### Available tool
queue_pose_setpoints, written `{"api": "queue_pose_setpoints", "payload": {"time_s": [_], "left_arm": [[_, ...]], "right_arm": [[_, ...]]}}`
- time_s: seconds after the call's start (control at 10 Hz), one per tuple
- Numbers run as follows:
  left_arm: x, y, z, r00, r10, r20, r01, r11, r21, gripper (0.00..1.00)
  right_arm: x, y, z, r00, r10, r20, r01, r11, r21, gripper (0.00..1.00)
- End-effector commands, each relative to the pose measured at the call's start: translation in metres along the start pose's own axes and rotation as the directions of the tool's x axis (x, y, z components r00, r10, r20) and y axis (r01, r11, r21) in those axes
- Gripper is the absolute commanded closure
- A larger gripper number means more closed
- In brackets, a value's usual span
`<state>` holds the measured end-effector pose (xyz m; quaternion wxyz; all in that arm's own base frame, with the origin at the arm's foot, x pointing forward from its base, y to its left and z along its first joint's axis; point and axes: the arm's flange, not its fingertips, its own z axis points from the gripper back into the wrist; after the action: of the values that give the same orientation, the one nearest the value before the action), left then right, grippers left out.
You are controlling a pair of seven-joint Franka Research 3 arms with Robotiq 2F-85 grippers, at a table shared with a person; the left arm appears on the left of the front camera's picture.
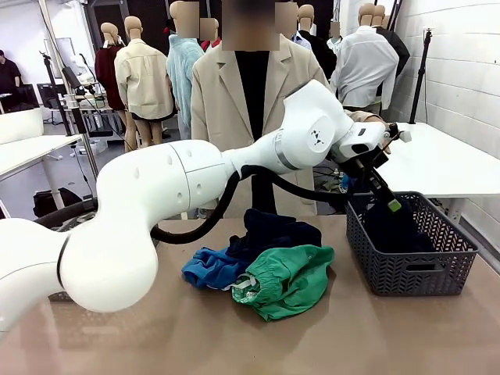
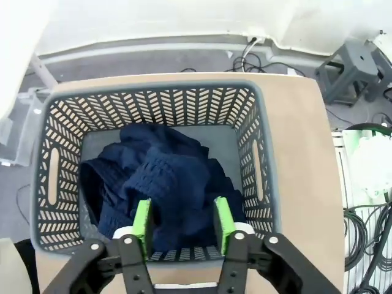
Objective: Sort the tops and bottoms.
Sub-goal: Sort the clothes according to human instructions.
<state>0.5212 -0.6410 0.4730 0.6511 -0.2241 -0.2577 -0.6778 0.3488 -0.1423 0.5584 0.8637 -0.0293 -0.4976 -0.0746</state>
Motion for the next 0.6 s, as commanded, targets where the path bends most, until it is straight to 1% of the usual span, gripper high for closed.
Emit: {"api": "queue_pose_setpoints", "payload": {"time_s": [0.0,0.1,0.2,0.3,0.4,0.5], "left_arm": [[0.023,0.009,0.016,1.0,-0.015,-0.022,0.016,0.999,0.045,0.04],[0.02,-0.004,0.029,1.0,-0.013,-0.019,0.014,1.0,0.027,0.04],[0.013,-0.011,0.04,0.999,0.008,-0.042,-0.006,0.999,0.043,0.04],[0.001,-0.02,0.056,0.995,0.034,-0.095,-0.027,0.997,0.073,0.04],[-0.013,-0.031,0.073,0.983,0.064,-0.172,-0.052,0.996,0.071,0.04],[-0.025,-0.041,0.088,0.959,0.121,-0.258,-0.098,0.99,0.101,0.04]], "right_arm": [[-0.002,-0.001,-0.001,1.0,-0.004,-0.009,0.004,1.0,0.002,0.0],[-0.002,-0.001,-0.001,1.0,-0.004,-0.009,0.004,1.0,0.002,0.0],[-0.002,-0.001,-0.001,1.0,-0.004,-0.009,0.004,1.0,0.002,0.0],[-0.002,-0.001,-0.001,1.0,-0.004,-0.009,0.004,1.0,0.002,0.0],[-0.002,-0.001,-0.001,1.0,-0.004,-0.009,0.004,1.0,0.002,0.0],[-0.002,-0.001,-0.001,1.0,-0.004,-0.009,0.004,1.0,0.002,0.0]]}}
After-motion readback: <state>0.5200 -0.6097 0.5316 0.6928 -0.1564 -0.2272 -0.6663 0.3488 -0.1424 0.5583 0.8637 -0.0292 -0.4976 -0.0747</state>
